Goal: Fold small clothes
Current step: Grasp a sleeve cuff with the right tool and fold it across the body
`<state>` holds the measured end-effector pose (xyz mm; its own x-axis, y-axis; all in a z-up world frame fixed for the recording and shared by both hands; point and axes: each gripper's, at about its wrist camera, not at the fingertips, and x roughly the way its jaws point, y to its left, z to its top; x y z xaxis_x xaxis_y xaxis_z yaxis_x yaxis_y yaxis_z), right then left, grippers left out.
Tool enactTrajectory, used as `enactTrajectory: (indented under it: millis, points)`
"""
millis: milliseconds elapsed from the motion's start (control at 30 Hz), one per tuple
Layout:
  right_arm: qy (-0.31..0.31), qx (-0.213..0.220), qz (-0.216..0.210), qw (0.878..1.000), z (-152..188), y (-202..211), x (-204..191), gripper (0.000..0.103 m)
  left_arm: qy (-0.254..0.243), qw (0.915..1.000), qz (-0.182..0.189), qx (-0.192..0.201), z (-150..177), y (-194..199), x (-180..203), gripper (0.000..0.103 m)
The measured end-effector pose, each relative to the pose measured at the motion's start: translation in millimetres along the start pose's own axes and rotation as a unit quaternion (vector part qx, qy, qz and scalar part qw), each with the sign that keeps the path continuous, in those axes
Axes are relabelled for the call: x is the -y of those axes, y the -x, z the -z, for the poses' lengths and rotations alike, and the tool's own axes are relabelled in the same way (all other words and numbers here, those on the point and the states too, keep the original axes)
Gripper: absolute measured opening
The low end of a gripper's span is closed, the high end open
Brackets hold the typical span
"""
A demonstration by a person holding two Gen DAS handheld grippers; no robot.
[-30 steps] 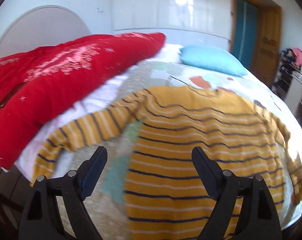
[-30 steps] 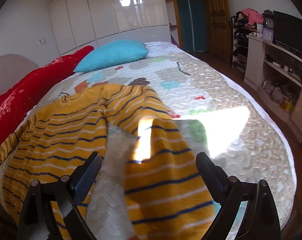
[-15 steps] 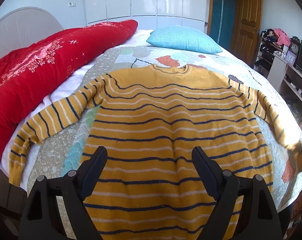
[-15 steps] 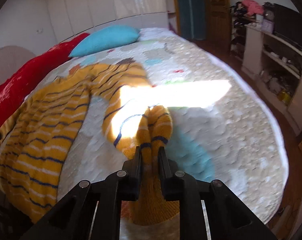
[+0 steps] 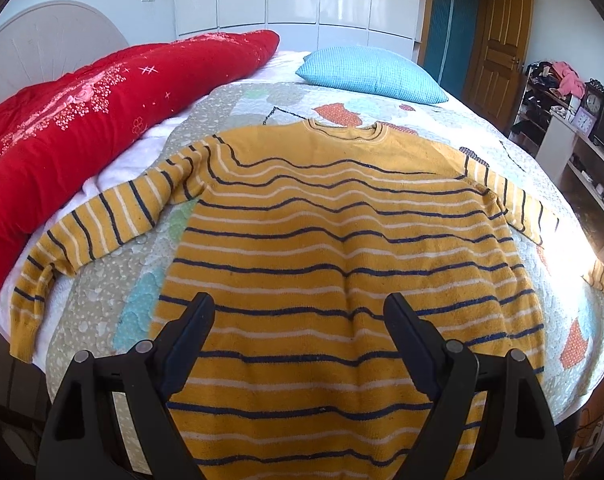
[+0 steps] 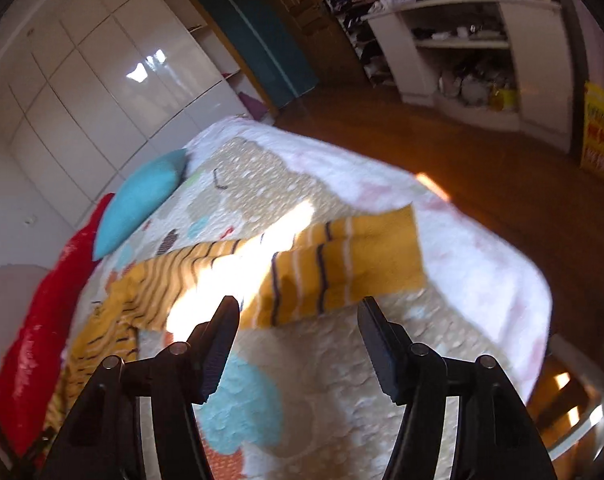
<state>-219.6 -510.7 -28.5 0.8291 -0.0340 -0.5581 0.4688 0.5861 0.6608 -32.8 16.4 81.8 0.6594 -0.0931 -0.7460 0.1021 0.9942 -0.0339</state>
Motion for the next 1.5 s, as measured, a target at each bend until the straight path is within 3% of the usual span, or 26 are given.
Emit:
enactTrajectory:
  millis: [67, 133, 300, 333, 367, 400, 433, 567, 767, 900, 1067, 1167, 1367, 1467, 1500]
  points:
    - [-0.039, -0.022, -0.026, 0.999, 9.4, -17.4, 5.0, 0.068, 0.001, 1.0, 0.005, -0.002, 0.9, 0.0, 1.3, 0.085]
    - [-0.074, -0.029, -0.024, 0.997, 11.7, -35.1, 12.8, 0.068, -0.002, 1.0, 0.005, 0.0, 1.7, 1.6, 2.6, 0.085]
    - [-0.119, 0.015, -0.007, 0.993, -9.1, -58.0, 24.1, 0.066, 0.01, 0.9999, 0.003, 0.005, 1.9, 5.2, -4.4, 0.085]
    - [-0.12, 0.016, 0.0, 0.993, -14.8, -62.6, 22.2, 0.057, 0.016, 0.9999, 0.003, 0.005, 1.9, 5.3, -7.9, 0.085]
    - [-0.119, 0.013, 0.008, 0.993, -21.0, -68.1, 21.1, 0.024, 0.021, 0.9998, 0.002, 0.005, 1.7, 5.3, -10.2, 0.085]
    - [-0.117, 0.003, 0.006, 0.993, -27.1, -74.5, 19.4, 0.012, 0.029, 0.9996, 0.003, 0.006, 2.0, 6.2, -14.3, 0.085]
    - [-0.116, -0.001, 0.004, 0.993, -31.8, -78.3, 15.7, 0.012, 0.034, 0.9994, 0.003, 0.007, 2.2, 6.9, -18.2, 0.085]
    - [-0.035, 0.019, 0.008, 0.999, -47.5, -71.0, -36.7, 0.01, 0.057, 0.9982, 0.007, 0.015, 5.3, 14.1, -37.2, 0.085]
    - [0.112, -0.005, -0.047, 0.993, -34.9, -93.2, -182.8, 0.008, 0.099, 0.9947, 0.014, 0.026, 14.5, 23.7, -70.8, 0.085]
    - [0.193, -0.054, -0.105, 0.974, 11.2, -130.3, -290.2, 0.008, 0.117, 0.9926, 0.011, 0.029, 22.9, 28.3, -92.5, 0.085]
    - [0.288, -0.126, -0.167, 0.934, 98.5, -172.9, -410.2, 0.007, 0.142, 0.9892, 0.004, 0.038, 34.2, 34.0, -122.8, 0.085]
    - [0.336, -0.162, -0.176, 0.911, 151.2, -203.2, -464.0, 0.007, 0.156, 0.9869, 0.001, 0.042, 41.8, 36.6, -139.6, 0.085]
    - [0.406, -0.205, -0.16, 0.876, 233.3, -249.3, -519.7, 0.007, 0.19, 0.981, -0.007, 0.035, 56.3, 33.6, -167.6, 0.085]
    - [0.438, -0.214, -0.143, 0.862, 259.7, -260.5, -526.6, 0.014, 0.202, 0.9789, -0.008, 0.028, 61.7, 30.6, -173.8, 0.085]
    - [0.446, -0.217, -0.142, 0.857, 263.7, -259.4, -526.6, 0.02, 0.205, 0.9784, -0.008, 0.025, 63.0, 29.9, -174.9, 0.085]
